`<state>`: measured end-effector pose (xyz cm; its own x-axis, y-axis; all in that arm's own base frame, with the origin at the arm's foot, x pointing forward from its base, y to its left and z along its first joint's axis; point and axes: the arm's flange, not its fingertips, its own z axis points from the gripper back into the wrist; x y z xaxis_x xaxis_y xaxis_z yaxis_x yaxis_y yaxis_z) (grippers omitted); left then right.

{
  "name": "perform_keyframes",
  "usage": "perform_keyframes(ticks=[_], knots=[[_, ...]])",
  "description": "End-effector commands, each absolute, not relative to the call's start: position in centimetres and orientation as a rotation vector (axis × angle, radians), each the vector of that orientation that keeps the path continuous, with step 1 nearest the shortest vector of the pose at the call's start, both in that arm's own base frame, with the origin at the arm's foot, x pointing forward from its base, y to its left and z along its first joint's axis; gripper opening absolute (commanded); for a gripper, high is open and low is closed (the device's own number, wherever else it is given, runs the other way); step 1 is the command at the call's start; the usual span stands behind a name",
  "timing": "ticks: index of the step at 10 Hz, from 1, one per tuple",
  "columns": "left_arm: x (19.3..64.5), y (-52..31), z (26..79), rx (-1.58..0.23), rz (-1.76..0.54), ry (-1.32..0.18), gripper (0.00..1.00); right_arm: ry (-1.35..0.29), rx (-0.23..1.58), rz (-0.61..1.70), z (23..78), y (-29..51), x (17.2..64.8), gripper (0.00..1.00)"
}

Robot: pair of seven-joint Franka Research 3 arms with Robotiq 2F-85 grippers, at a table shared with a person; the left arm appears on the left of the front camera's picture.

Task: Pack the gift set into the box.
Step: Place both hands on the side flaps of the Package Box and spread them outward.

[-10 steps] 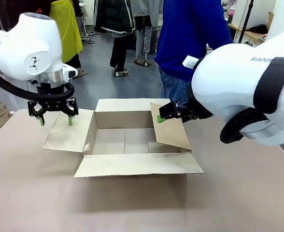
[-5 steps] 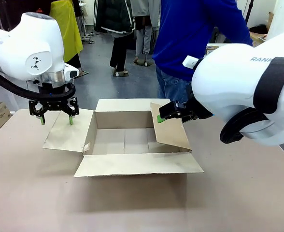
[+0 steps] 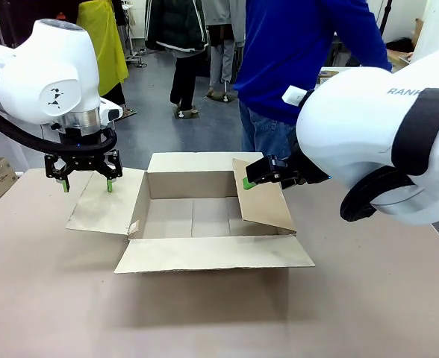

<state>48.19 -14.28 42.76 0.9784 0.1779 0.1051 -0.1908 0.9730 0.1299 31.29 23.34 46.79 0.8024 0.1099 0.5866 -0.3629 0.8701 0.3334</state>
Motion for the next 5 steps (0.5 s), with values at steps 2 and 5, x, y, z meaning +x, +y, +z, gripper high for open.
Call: perform_keyframes(ticks=[2, 5], knots=[[48.2, -14.2, 42.9, 0.156, 0.202, -0.105, 1.0, -0.589, 0.452, 0.263, 46.8, 23.3, 31.3, 1.0], [48.2, -14.2, 42.9, 0.156, 0.202, -0.105, 1.0, -0.605, 0.153, 0.531, 45.6, 29.4, 30.5, 1.0]])
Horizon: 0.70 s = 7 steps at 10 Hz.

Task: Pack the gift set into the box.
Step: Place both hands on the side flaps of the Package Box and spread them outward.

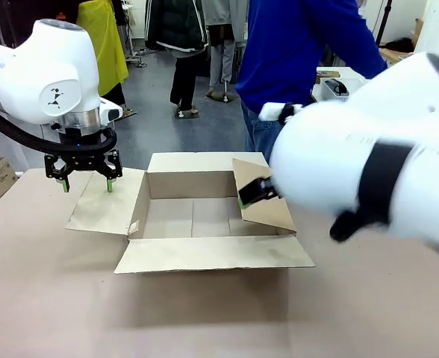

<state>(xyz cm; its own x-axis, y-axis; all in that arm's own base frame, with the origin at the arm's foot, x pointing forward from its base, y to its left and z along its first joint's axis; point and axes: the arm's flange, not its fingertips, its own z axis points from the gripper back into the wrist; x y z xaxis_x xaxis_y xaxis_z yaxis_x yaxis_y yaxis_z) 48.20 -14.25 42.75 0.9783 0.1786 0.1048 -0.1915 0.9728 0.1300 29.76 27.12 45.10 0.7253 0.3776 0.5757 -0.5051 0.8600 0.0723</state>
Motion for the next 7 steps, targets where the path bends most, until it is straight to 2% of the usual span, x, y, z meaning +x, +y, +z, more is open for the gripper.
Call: perform_keyframes(ticks=[1, 2, 3, 4, 5, 6, 7], knots=[[48.2, -14.2, 42.9, 0.156, 0.202, -0.105, 1.0, -0.598, 0.071, 0.541, 46.2, 31.6, 30.9, 1.0], [48.2, -14.2, 42.9, 0.156, 0.202, -0.105, 1.0, -0.619, 0.005, 0.506, 47.5, 32.0, 30.4, 1.0], [48.2, -14.2, 42.9, 0.156, 0.202, -0.105, 1.0, -0.775, 0.239, 0.468, 51.1, 27.0, 26.0, 1.0], [48.2, -14.2, 42.9, 0.156, 0.202, -0.105, 1.0, -0.615, 0.094, 0.581, 45.7, 31.2, 29.3, 1.0], [48.2, -14.2, 42.9, 0.156, 0.202, -0.105, 1.0, -0.672, 0.114, 0.539, 47.8, 31.1, 28.9, 1.0], [48.2, -14.2, 42.9, 0.156, 0.202, -0.105, 1.0, -0.585, 0.022, 0.463, 48.1, 30.7, 29.3, 1.0], [48.2, -14.2, 42.9, 0.156, 0.202, -0.105, 1.0, -0.505, -0.05, 0.44, 48.3, 32.6, 31.7, 1.0]])
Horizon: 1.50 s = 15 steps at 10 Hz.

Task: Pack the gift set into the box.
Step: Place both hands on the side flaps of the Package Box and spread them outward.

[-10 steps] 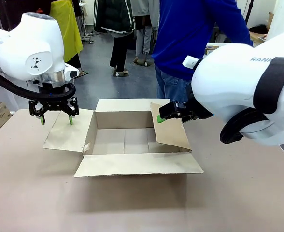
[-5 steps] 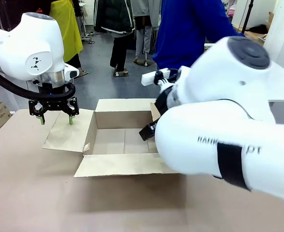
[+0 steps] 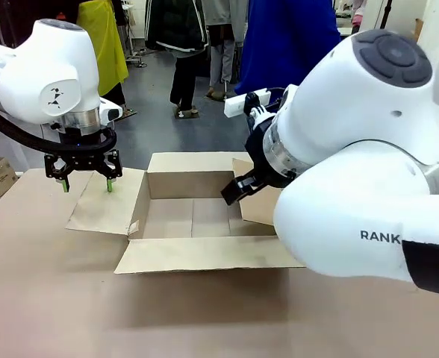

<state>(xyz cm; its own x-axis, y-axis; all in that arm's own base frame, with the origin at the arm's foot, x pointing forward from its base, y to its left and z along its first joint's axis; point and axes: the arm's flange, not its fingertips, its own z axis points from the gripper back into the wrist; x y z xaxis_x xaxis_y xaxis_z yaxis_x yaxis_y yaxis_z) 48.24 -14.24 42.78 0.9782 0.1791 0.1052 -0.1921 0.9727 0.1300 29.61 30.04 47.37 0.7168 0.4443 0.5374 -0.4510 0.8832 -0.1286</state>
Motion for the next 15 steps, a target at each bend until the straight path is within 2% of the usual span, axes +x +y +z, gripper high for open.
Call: perform_keyframes(ticks=[1, 4, 6, 13, 15], knots=[[48.2, -14.2, 42.9, 0.156, 0.202, -0.105, 1.0, -0.451, -0.07, 0.423, 48.6, 34.0, 34.0, 1.0], [48.2, -14.2, 42.9, 0.156, 0.202, -0.105, 1.0, -0.319, -0.075, 0.281, 45.3, 36.5, 40.1, 1.0], [48.2, -14.2, 42.9, 0.156, 0.202, -0.105, 1.0, -0.323, -0.133, 0.237, 42.1, 38.0, 42.5, 1.0], [48.2, -14.2, 42.9, 0.156, 0.202, -0.105, 1.0, -0.363, -0.409, 0.2, 38.9, 37.7, 43.0, 1.0], [48.2, -14.2, 42.9, 0.156, 0.202, -0.105, 1.0, -0.386, -0.419, 0.207, 39.2, 36.9, 43.4, 1.0]])
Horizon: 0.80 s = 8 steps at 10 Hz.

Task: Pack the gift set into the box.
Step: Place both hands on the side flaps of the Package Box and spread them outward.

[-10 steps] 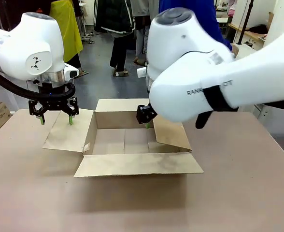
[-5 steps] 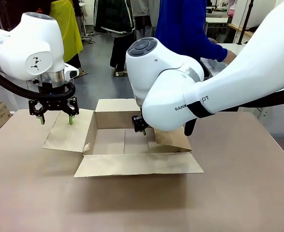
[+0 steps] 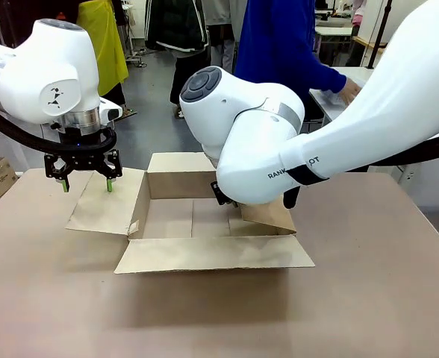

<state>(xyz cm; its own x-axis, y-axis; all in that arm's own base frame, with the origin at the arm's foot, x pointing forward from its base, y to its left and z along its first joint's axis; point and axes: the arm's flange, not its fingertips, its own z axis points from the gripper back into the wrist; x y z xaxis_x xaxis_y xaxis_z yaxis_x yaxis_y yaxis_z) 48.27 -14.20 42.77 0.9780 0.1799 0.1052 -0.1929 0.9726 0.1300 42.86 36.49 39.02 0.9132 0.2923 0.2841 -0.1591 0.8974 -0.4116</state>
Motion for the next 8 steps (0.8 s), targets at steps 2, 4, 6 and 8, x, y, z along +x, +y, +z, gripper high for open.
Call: perform_keyframes(ticks=[2, 4, 6, 8], knots=[[48.2, -14.2, 42.9, 0.156, 0.202, -0.105, 1.0, -0.438, -0.435, 0.169, 41.9, 35.2, 43.2, 1.0], [48.2, -14.2, 42.9, 0.156, 0.202, -0.105, 1.0, -0.441, -0.434, 0.143, 44.9, 32.1, 43.3, 1.0], [48.2, -14.2, 42.9, 0.156, 0.202, -0.105, 1.0, -0.423, -0.342, 0.11, 47.2, 27.6, 43.5, 1.0], [48.2, -14.2, 42.9, 0.156, 0.202, -0.105, 1.0, -0.361, -0.219, 0.048, 47.4, 22.2, 44.2, 1.0]])
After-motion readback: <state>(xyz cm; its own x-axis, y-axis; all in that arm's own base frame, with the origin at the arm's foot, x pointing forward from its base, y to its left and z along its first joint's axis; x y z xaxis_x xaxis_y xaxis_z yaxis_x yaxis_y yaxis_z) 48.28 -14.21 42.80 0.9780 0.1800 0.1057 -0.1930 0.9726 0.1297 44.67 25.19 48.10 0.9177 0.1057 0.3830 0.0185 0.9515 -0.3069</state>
